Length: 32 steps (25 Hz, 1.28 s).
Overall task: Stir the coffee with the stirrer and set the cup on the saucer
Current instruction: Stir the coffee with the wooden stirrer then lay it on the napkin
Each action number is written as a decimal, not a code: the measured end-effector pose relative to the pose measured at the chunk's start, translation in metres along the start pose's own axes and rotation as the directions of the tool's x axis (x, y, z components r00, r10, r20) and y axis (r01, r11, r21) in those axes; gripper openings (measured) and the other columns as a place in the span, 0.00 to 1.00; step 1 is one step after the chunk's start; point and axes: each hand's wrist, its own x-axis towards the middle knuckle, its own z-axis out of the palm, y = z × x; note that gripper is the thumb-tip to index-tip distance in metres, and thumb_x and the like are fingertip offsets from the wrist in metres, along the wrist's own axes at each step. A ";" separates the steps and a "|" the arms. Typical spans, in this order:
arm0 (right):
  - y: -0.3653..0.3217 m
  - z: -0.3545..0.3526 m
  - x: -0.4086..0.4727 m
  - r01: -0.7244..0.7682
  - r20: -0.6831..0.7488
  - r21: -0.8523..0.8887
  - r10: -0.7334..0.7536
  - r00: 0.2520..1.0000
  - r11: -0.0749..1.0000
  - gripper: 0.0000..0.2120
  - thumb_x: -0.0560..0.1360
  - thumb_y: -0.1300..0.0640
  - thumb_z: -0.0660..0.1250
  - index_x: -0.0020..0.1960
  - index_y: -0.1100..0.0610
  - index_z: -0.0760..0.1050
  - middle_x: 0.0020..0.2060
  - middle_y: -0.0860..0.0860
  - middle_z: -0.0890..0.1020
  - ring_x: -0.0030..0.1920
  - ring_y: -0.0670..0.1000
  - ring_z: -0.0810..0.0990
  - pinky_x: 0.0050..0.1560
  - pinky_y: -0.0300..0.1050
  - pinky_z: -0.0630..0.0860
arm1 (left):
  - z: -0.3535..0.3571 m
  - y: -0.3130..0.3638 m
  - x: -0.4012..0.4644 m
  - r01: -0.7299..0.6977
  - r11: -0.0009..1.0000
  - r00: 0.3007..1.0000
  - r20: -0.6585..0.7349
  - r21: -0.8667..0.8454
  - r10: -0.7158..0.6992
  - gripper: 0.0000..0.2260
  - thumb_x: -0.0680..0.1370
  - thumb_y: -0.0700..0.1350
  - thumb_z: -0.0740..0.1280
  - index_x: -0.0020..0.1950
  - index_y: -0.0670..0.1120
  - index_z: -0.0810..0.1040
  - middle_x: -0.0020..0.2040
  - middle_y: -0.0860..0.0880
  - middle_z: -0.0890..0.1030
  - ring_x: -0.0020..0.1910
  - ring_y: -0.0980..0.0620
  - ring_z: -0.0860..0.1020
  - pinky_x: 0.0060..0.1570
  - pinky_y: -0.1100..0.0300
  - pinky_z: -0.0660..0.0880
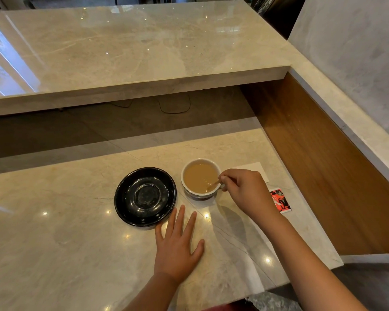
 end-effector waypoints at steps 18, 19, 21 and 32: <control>0.018 -0.003 0.007 -0.095 -0.205 0.156 0.127 0.970 0.983 0.08 0.75 0.62 0.63 0.46 0.57 0.81 0.39 0.54 0.86 0.35 0.48 0.83 0.40 0.42 0.77 | 0.003 -0.001 0.001 0.001 1.000 1.000 0.013 -0.006 -0.001 0.29 0.76 0.64 0.50 0.75 0.57 0.50 0.77 0.50 0.47 0.73 0.52 0.39 0.68 0.43 0.39; 0.018 -0.004 0.004 -0.093 -0.187 0.130 0.117 0.975 0.987 0.07 0.75 0.61 0.64 0.45 0.57 0.81 0.37 0.54 0.86 0.35 0.50 0.83 0.41 0.45 0.77 | 0.003 -0.001 0.001 0.003 1.000 1.000 0.014 -0.003 -0.003 0.29 0.76 0.64 0.50 0.75 0.57 0.50 0.77 0.51 0.46 0.73 0.52 0.39 0.67 0.43 0.39; 0.015 -0.004 -0.002 -0.099 -0.139 0.111 0.114 0.984 0.989 0.07 0.75 0.60 0.65 0.44 0.56 0.82 0.35 0.52 0.85 0.35 0.48 0.83 0.40 0.44 0.77 | 0.002 -0.001 0.001 0.005 1.000 1.000 0.012 -0.009 -0.005 0.29 0.75 0.64 0.50 0.75 0.57 0.52 0.77 0.50 0.47 0.74 0.51 0.40 0.67 0.42 0.41; 0.007 0.020 0.011 -0.214 -0.011 0.605 0.277 0.961 0.767 0.08 0.76 0.63 0.63 0.49 0.61 0.80 0.36 0.51 0.84 0.40 0.48 0.85 0.43 0.39 0.82 | 0.000 0.001 0.000 -0.002 1.000 1.000 0.005 -0.011 0.002 0.29 0.75 0.63 0.51 0.75 0.56 0.54 0.77 0.48 0.51 0.74 0.50 0.44 0.67 0.45 0.40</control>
